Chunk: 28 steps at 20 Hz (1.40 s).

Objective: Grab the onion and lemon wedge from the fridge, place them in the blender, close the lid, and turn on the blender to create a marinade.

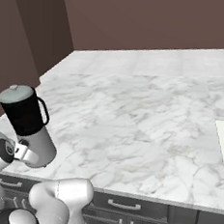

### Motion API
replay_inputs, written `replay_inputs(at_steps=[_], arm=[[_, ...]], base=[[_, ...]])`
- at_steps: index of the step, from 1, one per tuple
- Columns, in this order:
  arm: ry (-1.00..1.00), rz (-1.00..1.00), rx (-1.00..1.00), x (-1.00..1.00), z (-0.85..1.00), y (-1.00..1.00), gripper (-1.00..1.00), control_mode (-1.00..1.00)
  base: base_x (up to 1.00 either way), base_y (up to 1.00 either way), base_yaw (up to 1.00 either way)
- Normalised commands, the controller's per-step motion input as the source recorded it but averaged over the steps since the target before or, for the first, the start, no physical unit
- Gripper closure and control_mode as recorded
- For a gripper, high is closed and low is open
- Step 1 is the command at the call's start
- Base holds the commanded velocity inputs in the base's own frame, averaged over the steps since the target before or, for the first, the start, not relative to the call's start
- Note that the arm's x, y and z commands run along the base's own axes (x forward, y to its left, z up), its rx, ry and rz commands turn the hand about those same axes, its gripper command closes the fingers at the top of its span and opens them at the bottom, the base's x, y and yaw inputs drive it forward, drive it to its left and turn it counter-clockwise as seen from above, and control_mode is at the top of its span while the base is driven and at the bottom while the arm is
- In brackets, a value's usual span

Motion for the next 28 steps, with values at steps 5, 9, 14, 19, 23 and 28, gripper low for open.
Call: replay_inputs(at_steps=[5, 9, 14, 19, 23, 28], arm=[[0.0, 0.0, 0.0, 0.14, -0.13, 0.0, 1.0, -1.0], [0.0, 0.0, 0.0, 0.17, -0.06, 0.0, 1.0, -1.0], [0.0, 0.0, 0.0, 0.15, -0.05, 0.06, 1.0, -1.0], [0.0, 0.0, 0.0, 0.12, -0.02, 0.15, 1.0, -1.0], [0.0, -0.01, -0.01, 0.16, 0.0, 0.23, 1.0, -1.0], [0.0, -0.04, -0.04, 0.2, 0.0, 0.34, 1.0, -1.0]], base=[[0.0, 0.0, 0.0], [0.0, 0.0, 0.0], [0.0, 0.0, 0.0], [0.0, 0.0, 0.0], [0.0, 0.0, 0.0], [0.0, 0.0, 0.0]])
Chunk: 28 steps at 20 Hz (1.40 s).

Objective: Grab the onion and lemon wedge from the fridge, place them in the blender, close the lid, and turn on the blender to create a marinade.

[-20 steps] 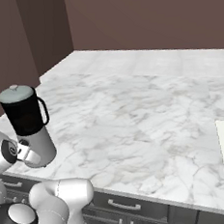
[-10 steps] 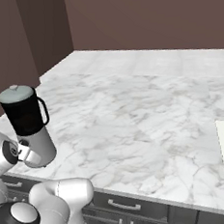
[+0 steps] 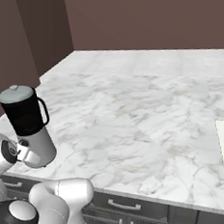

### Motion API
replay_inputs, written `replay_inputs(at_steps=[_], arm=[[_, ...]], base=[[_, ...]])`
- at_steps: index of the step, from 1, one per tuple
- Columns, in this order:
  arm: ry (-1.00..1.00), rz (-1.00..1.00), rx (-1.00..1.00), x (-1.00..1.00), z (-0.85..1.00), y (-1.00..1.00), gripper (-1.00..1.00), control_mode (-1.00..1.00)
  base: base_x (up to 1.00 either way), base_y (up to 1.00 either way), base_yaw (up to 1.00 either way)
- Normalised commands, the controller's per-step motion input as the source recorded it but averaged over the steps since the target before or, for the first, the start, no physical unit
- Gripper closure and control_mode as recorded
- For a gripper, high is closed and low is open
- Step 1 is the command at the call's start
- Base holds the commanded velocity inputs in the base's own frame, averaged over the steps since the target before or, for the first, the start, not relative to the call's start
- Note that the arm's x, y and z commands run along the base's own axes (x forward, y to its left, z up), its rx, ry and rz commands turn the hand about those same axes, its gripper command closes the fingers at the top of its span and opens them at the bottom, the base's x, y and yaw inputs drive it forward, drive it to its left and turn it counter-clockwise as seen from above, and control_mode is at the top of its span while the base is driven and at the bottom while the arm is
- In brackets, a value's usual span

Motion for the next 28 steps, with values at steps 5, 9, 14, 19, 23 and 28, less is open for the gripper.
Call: replay_inputs(at_steps=[5, 9, 14, 19, 23, 28], arm=[[0.0, -0.08, -0.05, 0.26, 0.0, 0.42, 1.0, -1.0], [0.0, -0.08, -0.05, 0.32, -0.08, 0.32, 1.0, -1.0], [0.0, -0.04, -0.03, 0.36, -0.21, 0.18, 1.0, -1.0], [-0.14, 0.0, 0.0, 0.41, -0.27, 0.05, 1.0, -1.0], [-0.27, 0.0, 0.0, 0.36, -0.29, 0.0, 1.0, -1.0], [-0.37, 0.0, 0.0, 0.1, -0.13, 0.0, 1.0, -1.0]], base=[[0.0, 0.0, 0.0], [0.0, 0.0, 0.0], [0.0, 0.0, 0.0], [0.0, 0.0, 0.0], [0.0, 0.0, 0.0], [0.0, 0.0, 0.0]])
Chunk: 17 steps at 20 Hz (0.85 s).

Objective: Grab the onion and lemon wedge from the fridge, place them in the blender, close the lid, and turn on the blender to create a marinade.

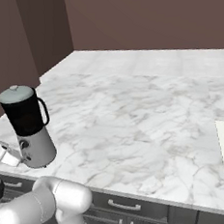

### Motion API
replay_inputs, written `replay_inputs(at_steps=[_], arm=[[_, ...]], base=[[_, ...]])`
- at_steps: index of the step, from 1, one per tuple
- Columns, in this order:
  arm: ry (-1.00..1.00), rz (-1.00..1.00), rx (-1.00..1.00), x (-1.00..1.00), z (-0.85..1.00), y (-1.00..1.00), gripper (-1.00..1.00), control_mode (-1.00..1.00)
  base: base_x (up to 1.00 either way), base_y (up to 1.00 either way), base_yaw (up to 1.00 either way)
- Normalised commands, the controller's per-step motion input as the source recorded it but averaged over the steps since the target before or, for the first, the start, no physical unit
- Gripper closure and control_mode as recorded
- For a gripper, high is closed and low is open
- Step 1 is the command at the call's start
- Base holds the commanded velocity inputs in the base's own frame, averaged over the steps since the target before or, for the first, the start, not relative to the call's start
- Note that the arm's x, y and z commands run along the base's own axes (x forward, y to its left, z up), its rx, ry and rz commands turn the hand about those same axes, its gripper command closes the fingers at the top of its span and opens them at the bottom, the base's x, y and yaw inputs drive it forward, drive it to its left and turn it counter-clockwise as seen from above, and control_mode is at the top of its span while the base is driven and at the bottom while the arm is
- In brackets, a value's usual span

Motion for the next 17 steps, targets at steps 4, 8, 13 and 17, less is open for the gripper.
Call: replay_inputs(at_steps=[4, 8, 13, 17], arm=[[-0.34, 0.0, 0.0, -0.01, 0.04, 0.0, 1.0, -1.0], [-0.23, 0.0, 0.0, -0.13, 0.31, 0.0, 1.0, -1.0], [-0.2, 0.02, 0.0, -0.22, 0.43, 0.0, 1.0, -1.0], [-0.12, 0.06, 0.0, -0.48, 0.33, 0.0, 1.0, -1.0]], base=[[0.0, 0.0, 0.0], [0.0, 0.0, 0.0], [0.0, 0.0, 0.0], [0.0, 0.0, 0.0]])
